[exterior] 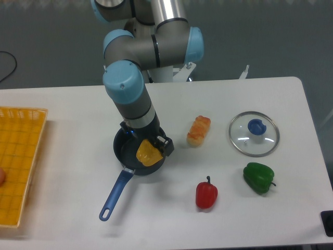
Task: Place the yellow pepper in the pot
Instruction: 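Lower the held yellow pepper into the blue saucepan with the gripper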
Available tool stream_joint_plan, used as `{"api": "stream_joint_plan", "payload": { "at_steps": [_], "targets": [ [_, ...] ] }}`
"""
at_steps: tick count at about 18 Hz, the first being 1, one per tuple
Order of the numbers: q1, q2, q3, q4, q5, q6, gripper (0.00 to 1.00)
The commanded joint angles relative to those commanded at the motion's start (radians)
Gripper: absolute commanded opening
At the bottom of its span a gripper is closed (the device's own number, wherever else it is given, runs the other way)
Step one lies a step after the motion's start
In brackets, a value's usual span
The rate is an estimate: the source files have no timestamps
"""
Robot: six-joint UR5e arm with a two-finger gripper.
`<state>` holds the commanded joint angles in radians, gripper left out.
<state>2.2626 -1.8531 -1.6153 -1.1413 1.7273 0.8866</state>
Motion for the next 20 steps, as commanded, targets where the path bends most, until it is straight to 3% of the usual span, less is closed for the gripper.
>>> {"api": "stream_joint_plan", "payload": {
  "at_steps": [5, 11, 16, 20],
  "targets": [
    [-0.012, 0.023, -0.035, -0.008, 0.0, 0.0, 0.43],
    [-0.063, 0.075, -0.155, -0.005, 0.015, -0.002, 0.43],
    [-0.084, 0.064, -0.187, -0.005, 0.038, -0.003, 0.43],
    [-0.091, 0.009, -0.186, 0.002, 0.054, -0.005, 0.44]
  ]
}}
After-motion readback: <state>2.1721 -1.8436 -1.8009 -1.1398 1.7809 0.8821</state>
